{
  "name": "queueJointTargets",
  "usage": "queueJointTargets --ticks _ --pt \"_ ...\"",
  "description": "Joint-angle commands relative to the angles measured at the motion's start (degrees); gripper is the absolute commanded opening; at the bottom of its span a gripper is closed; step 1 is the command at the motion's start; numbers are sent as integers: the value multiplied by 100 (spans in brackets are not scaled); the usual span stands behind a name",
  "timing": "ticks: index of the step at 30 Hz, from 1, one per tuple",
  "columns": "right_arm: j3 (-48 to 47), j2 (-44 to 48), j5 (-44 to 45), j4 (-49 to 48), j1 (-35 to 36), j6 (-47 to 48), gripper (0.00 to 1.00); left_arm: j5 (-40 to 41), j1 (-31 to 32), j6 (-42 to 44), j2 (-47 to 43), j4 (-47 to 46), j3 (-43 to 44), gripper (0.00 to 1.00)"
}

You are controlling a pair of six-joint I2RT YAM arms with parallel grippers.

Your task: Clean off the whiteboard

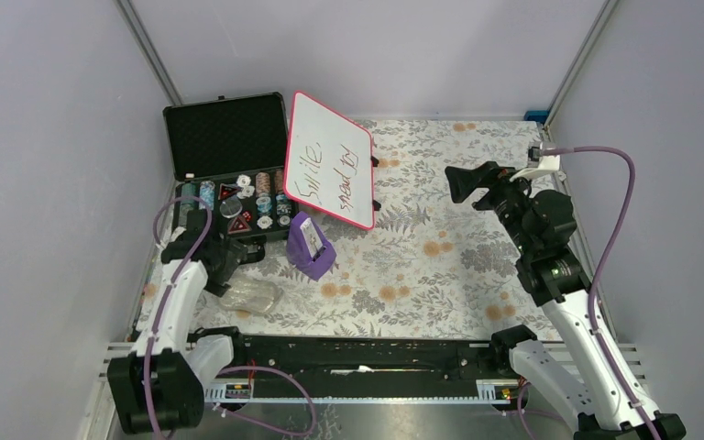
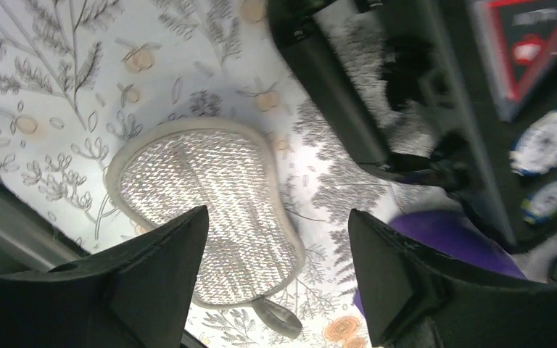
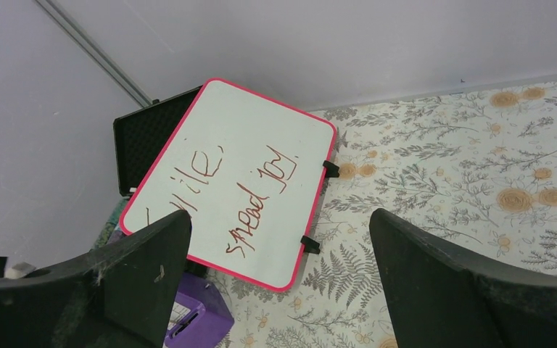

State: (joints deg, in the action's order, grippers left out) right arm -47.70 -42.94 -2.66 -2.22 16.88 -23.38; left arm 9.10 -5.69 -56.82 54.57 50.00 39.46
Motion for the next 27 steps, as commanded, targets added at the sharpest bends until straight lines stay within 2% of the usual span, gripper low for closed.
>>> queueJointTargets --ticks 1,6,14,19,21,23,27 --pt "45 -64 -53 -396 34 48 100 -74 -37 -955 508 247 -185 75" --pt "59 -174 -133 -450 37 14 100 -224 -40 -1334 561 242 -647 75" --pt "116 -223 -146 -537 37 -41 100 -130 -48 -1518 259 346 -849 76" --pt "88 -348 -224 -530 35 -53 100 -165 -119 -1316 609 -62 -992 86" --pt "58 -398 -254 -502 39 -46 100 -186 -131 -1277 785 -149 -1001 87" --pt "34 -410 -287 -483 34 -33 100 -163 -133 -1257 848 -175 -1023 79" --pt "63 -412 -333 -535 37 -44 100 -38 -134 -1203 537 -139 -1093 49"
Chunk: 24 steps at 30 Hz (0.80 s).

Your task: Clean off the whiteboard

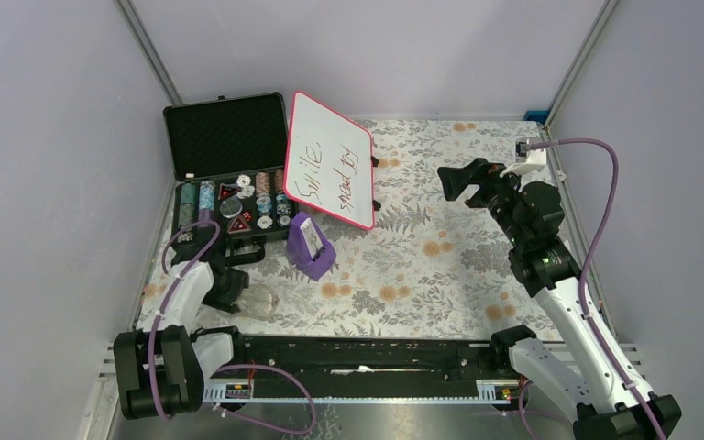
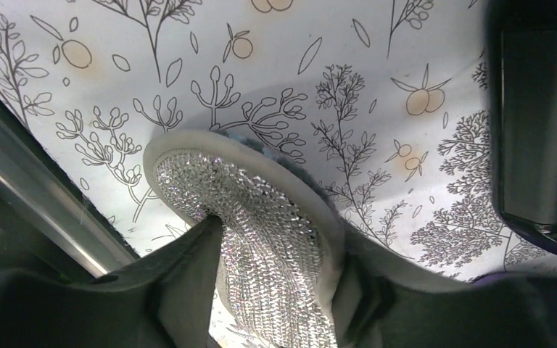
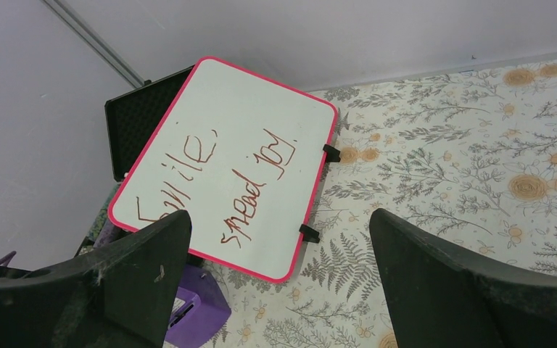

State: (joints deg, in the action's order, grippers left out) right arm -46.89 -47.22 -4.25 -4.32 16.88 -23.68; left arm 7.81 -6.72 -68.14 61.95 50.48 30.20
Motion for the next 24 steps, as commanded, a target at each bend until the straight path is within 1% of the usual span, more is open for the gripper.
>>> queueJointTargets --ticks 1,4,6,7,8,12,15,19,21,22,24 --pt "-19 -16 -214 -339 35 -5 100 111 -30 -61 -308 -142 -138 42" --pt "-108 -243 -529 -325 36 100 100 278 -24 -40 -604 192 139 21" --pt "-271 -583 -871 -269 49 138 99 451 -31 47 -792 435 452 7" --pt "-361 -799 -1040 -247 111 169 100 547 -31 108 -894 586 642 2" --pt "-463 -983 -1087 -207 227 226 100 668 -31 179 -982 740 899 0" --pt "-849 -1677 -499 -55 1213 735 100 1104 -32 692 -1304 1078 2106 0" --pt "-1108 -2065 -388 -172 1953 931 100 1293 -31 1068 -1387 1242 3034 0" --pt "-1551 -2466 -110 -628 3429 1208 100 1469 18 1334 -1243 1579 4123 0" --pt "-1977 -2835 18 -714 4146 1271 99 1431 79 1283 -1139 1679 4373 0" --pt "-2172 -3053 101 -789 4589 1317 98 1298 75 1303 -1129 1638 4406 0" --pt "-2588 -3501 454 -780 5173 1493 97 905 75 1476 -1119 1444 4395 0"
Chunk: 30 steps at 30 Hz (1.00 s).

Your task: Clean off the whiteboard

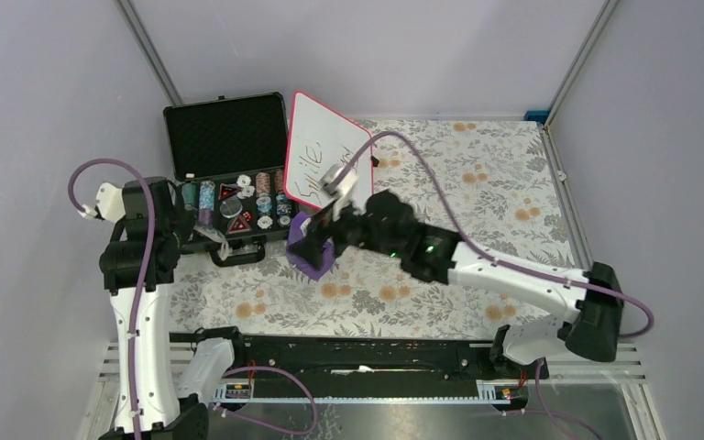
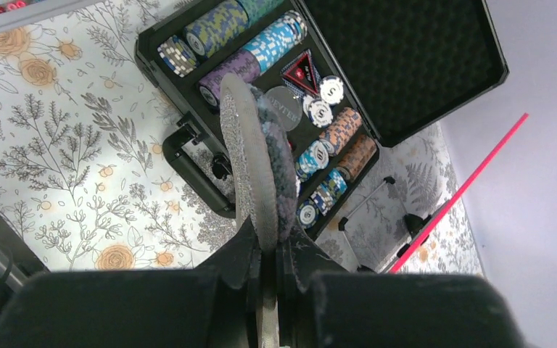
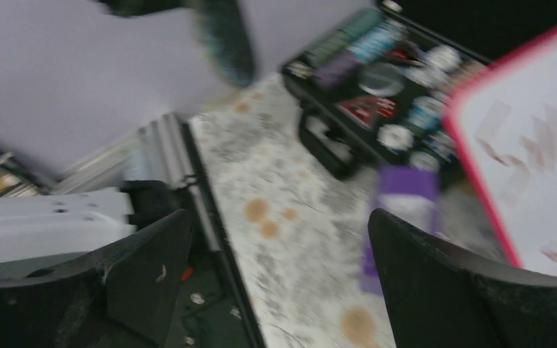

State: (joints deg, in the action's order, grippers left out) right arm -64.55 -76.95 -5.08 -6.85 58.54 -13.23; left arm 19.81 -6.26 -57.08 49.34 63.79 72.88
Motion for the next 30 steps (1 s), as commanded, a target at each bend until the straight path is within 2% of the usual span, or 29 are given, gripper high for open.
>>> queueJointTargets --ticks 1,7,13,19,27,30 --pt "-1028 -764 745 -497 1241 560 96 -446 26 418 173 95 130 0" --pt "-1966 -1993 2023 -448 2030 1267 92 -1088 172 601 181 223 117 0" --pt "-2765 -2969 2894 -442 2194 1553 81 -1617 266 671 204 370 -153 0" --pt "-2819 -3317 3674 -873 2214 1391 71 -1658 329 670 76 406 -286 0" --pt "-2771 -3522 3810 -1627 2216 1488 66 -1814 358 645 27 332 -418 0" --pt "-2745 -3580 3786 -1815 2212 1516 59 -1858 357 645 25 334 -328 0"
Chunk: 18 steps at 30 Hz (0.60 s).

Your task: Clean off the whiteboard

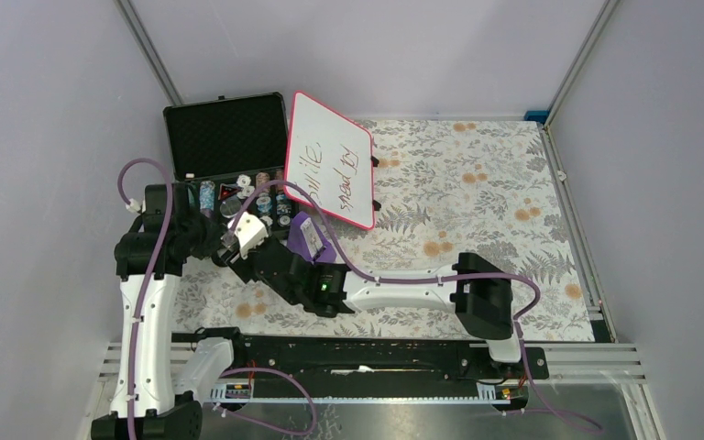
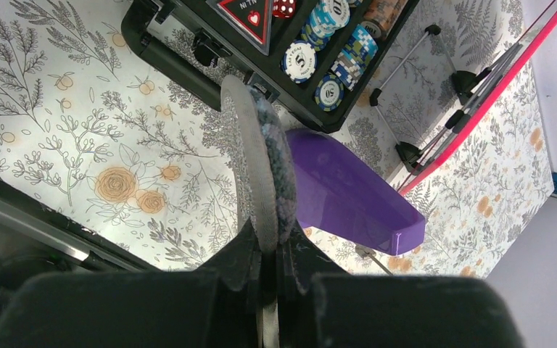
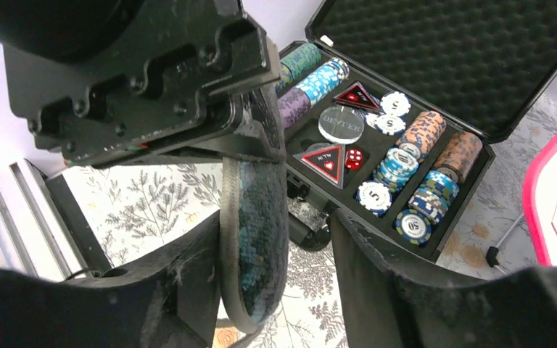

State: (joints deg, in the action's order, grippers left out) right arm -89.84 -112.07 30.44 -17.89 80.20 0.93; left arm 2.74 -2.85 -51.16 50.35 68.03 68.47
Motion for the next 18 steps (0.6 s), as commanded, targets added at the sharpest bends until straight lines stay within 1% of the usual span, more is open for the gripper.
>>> queueJointTargets --ticks 1,3,4,5,6,8,9,10,11,15,16,18 --pt "-187 -73 219 -775 48 100 53 -174 19 47 -65 -88 133 0" --pt "-172 -78 207 -824 49 78 45 -241 27 41 -50 -101 187 0" --pt "-128 -68 204 -860 43 75 38 -247 22 48 -49 -145 186 0" --pt "-45 -7 212 -934 44 68 29 -445 22 84 -42 -242 178 0" --pt "90 71 242 -1058 34 35 18 -524 22 134 -28 -300 182 6" --pt "348 291 254 -1218 -13 -42 2 -631 23 291 7 -417 238 56" --pt "441 409 299 -1196 -51 -130 0 -661 14 409 20 -486 301 79" --pt "536 543 322 -1118 -100 -277 0 -685 23 525 27 -543 409 94" --pt "667 728 293 -1067 -168 -356 0 -696 21 653 47 -576 619 98" --pt "1633 1858 49 -1257 -556 -798 0 -864 26 1178 78 -820 1239 99" --pt "1904 2187 -145 -1287 -715 -982 0 -941 22 1304 64 -918 1349 99" --pt "2393 2878 -802 -1290 -1145 -1437 0 -1203 22 1573 59 -1141 1453 99"
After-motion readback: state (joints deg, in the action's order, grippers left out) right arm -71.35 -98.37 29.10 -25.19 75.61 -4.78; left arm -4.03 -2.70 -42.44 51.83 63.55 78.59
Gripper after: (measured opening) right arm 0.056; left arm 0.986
